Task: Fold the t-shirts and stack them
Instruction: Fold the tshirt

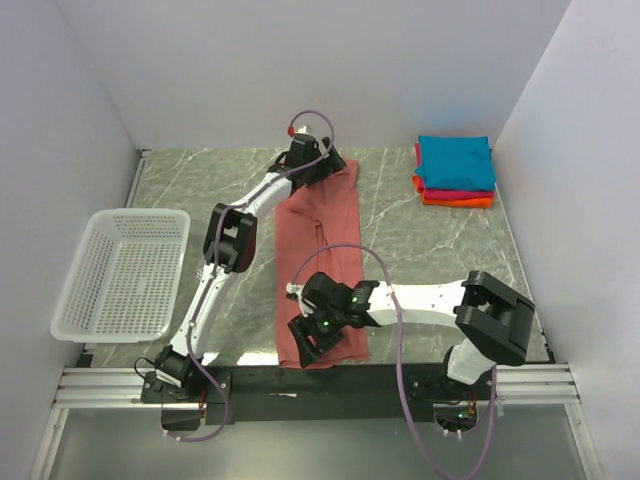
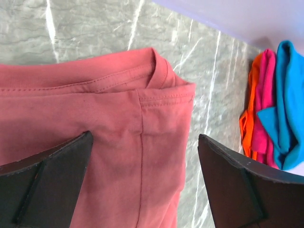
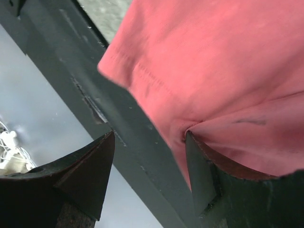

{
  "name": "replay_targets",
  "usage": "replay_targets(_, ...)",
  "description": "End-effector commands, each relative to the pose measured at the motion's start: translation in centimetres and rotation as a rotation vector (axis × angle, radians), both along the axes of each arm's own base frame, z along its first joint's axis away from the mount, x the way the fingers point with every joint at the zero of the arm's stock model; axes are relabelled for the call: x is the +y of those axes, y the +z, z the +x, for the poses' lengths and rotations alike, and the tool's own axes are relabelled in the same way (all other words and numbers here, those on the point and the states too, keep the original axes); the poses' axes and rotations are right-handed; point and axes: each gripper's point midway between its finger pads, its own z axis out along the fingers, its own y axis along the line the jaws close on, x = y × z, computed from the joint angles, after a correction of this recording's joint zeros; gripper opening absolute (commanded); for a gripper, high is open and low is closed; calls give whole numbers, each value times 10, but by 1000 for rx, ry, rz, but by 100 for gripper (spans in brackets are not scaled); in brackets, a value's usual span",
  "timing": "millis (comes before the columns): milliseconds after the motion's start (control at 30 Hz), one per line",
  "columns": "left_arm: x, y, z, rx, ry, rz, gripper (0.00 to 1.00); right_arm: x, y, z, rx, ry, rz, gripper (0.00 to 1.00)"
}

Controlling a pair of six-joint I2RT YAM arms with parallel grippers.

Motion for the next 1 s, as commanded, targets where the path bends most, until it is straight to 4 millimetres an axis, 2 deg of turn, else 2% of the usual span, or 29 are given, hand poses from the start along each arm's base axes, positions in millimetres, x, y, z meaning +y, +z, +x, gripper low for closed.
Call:
replay_targets(0,-4,-25,7,7,103,13,99,4,13,0,-36,64,-24,68)
replay_targets(133,-3,-7,16,-23,133,-24,100,13,26,8,-104,72,-3,68)
replay_targets(167,-8,8,18,-64,102,-47,99,15,31,11,-126,65,4,68)
replay_targets(200,-12,29,14,-89,74,-62,99,16,38,16,-147,54,10,68)
replay_targets(267,-16,59,9,-142,64,-45,99,18,52,26,-204,12,27,68)
replay_targets(300,-15,91,5,-182,67,-47,99,17,58,31,-227,-9,28,68)
replay_targets(367,-12,125,0,-234,54,-39,99,14,72,44,-299,-64,35,68)
replay_targets(400,-9,159,-5,-272,49,-44,99,10,76,49,-321,-91,26,68)
replay_targets(467,-3,187,-15,-304,38,-26,99,3,88,62,-365,-174,33,69)
replay_targets(500,4,218,-27,-328,33,-29,100,-5,88,70,-371,-228,19,69)
replay_targets(533,8,229,-34,-338,30,-15,100,-10,99,77,-385,-283,42,69)
replay_targets(567,13,218,-43,-303,25,9,99,-16,101,81,-369,-342,51,69)
replay_targets(600,21,250,-59,-335,23,-3,99,-29,95,90,-357,-409,48,69)
replay_targets(633,27,253,-69,-320,27,0,100,-38,107,93,-361,-458,97,70)
replay_targets(667,33,230,-81,-257,25,25,99,-45,107,95,-333,-509,119,70)
replay_targets(700,42,254,-98,-274,31,8,99,-58,92,94,-302,-538,109,70)
replay_targets(733,48,246,-110,-229,32,17,99,-70,90,99,-288,-586,112,70)
replay_targets(767,54,216,-125,-149,30,42,99,-78,94,97,-287,-596,143,71)
replay_targets(800,58,230,-145,-150,19,29,99,-89,79,91,-264,-595,110,71)
replay_targets(833,62,216,-161,-96,13,44,99,-92,79,85,-251,-586,124,71)
replay_targets(867,70,179,-181,-3,24,87,100,-95,74,80,-235,-574,117,71)
replay_targets(900,75,185,-202,-3,36,91,99,-101,61,70,-198,-567,85,71)
replay_targets(933,79,174,-217,41,55,86,99,-102,56,61,-158,-550,85,71)
replay_targets(967,88,135,-242,127,49,132,100,-104,50,57,-135,-550,74,71)
